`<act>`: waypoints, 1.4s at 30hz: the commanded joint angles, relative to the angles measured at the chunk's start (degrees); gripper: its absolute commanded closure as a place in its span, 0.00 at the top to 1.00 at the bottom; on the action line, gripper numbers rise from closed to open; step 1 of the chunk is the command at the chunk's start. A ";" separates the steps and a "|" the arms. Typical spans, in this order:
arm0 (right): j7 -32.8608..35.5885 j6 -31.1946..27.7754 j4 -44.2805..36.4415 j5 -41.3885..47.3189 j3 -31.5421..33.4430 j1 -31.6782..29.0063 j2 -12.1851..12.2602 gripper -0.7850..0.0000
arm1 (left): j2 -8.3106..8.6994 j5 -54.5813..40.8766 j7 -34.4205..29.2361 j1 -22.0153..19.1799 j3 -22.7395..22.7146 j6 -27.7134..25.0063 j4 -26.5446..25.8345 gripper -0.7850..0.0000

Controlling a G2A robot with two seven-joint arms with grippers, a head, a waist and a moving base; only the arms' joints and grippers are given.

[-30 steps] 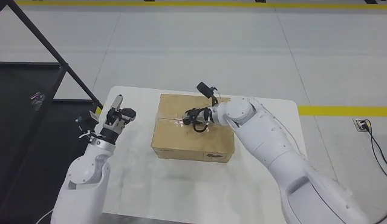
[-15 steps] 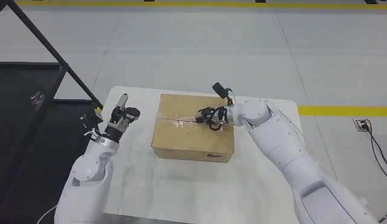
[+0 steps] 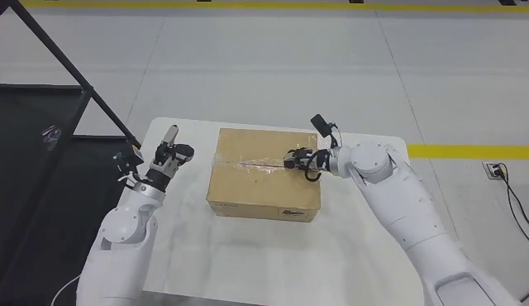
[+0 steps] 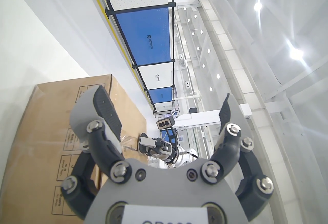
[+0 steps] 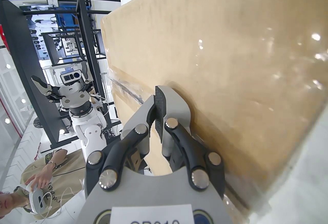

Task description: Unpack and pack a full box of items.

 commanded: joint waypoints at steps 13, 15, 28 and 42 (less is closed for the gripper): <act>0.41 7.42 -16.88 -3.72 12.24 -12.62 5.42 0.00 | 0.03 -0.38 0.02 -1.16 0.84 -0.33 1.15 1.00; 0.40 7.58 -17.76 -3.48 13.55 -13.73 5.85 0.00 | 0.06 -0.41 -0.01 -1.24 0.83 -0.34 1.24 1.00; -0.80 7.29 -19.79 -1.93 18.65 -18.38 7.58 0.00 | 0.19 -0.39 -0.03 -1.74 1.10 -0.11 1.59 1.00; -4.45 4.37 -23.94 1.17 24.09 -23.77 8.90 0.07 | 0.37 -1.10 0.13 -2.17 0.65 -0.25 2.01 1.00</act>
